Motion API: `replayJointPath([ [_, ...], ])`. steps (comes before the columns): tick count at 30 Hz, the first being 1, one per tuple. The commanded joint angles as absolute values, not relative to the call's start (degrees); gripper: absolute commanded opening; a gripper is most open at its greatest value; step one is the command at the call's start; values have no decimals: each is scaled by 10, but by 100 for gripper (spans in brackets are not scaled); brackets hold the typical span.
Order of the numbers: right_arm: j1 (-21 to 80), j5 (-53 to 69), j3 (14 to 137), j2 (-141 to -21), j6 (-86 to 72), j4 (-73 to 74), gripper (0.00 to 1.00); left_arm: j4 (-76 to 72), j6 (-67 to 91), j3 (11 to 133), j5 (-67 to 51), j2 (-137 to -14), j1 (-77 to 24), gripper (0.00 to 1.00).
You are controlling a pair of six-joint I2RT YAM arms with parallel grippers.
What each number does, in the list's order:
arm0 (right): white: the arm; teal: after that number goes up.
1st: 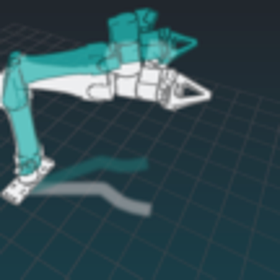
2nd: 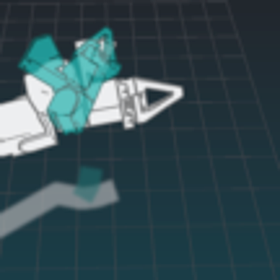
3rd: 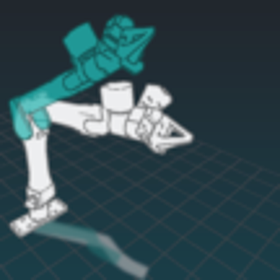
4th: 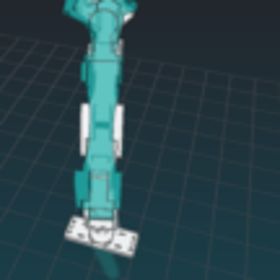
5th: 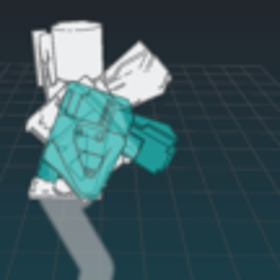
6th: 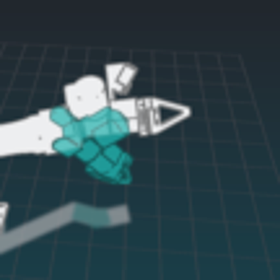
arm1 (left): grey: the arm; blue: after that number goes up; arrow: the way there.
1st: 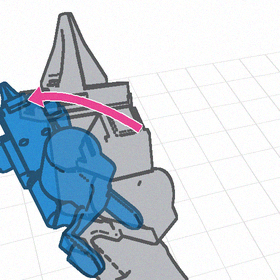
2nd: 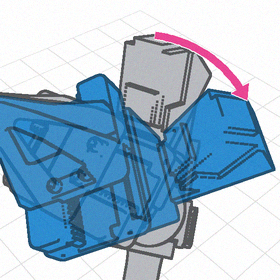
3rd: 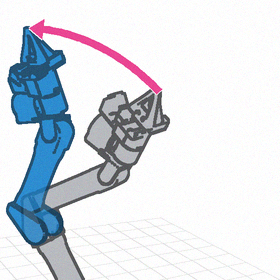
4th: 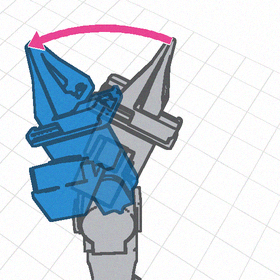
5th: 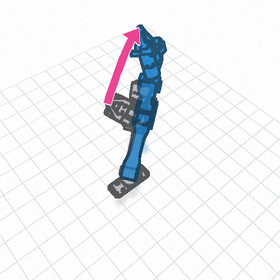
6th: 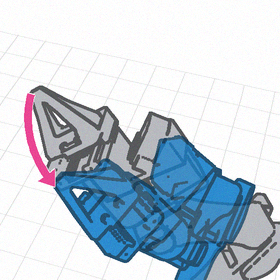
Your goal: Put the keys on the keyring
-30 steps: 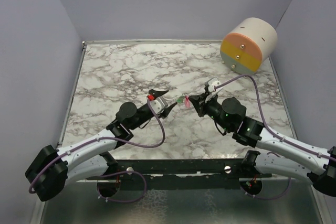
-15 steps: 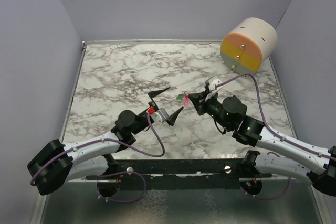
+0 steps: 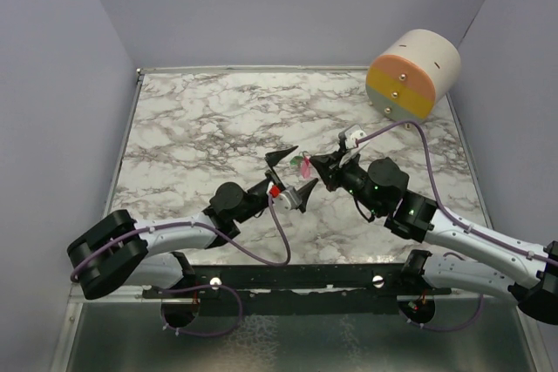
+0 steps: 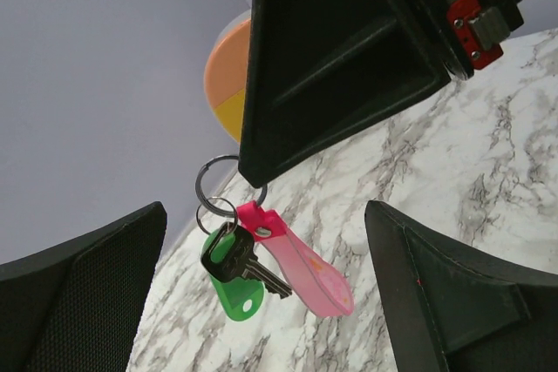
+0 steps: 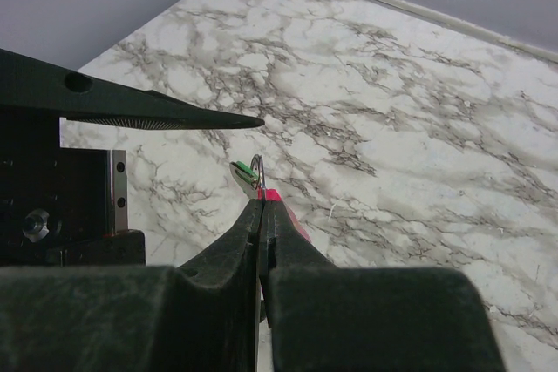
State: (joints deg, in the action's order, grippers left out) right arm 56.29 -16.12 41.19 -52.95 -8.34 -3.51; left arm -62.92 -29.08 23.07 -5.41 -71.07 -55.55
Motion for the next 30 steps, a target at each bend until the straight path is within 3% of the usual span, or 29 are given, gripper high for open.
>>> replayJointPath([
  [1, 566, -146, 433, -530, -91, -42, 1, -680, -314, 254, -22, -725, -566, 99],
  [5, 566, -147, 433, -526, -91, -40, 1, -683, -322, 258, -8, -733, -572, 99],
  [13, 566, -149, 432, -517, -92, -40, 1, -683, -316, 257, 9, -746, -575, 85],
  [30, 566, -157, 422, -512, -98, -59, 1, -683, -297, 246, 12, -748, -576, 39],
])
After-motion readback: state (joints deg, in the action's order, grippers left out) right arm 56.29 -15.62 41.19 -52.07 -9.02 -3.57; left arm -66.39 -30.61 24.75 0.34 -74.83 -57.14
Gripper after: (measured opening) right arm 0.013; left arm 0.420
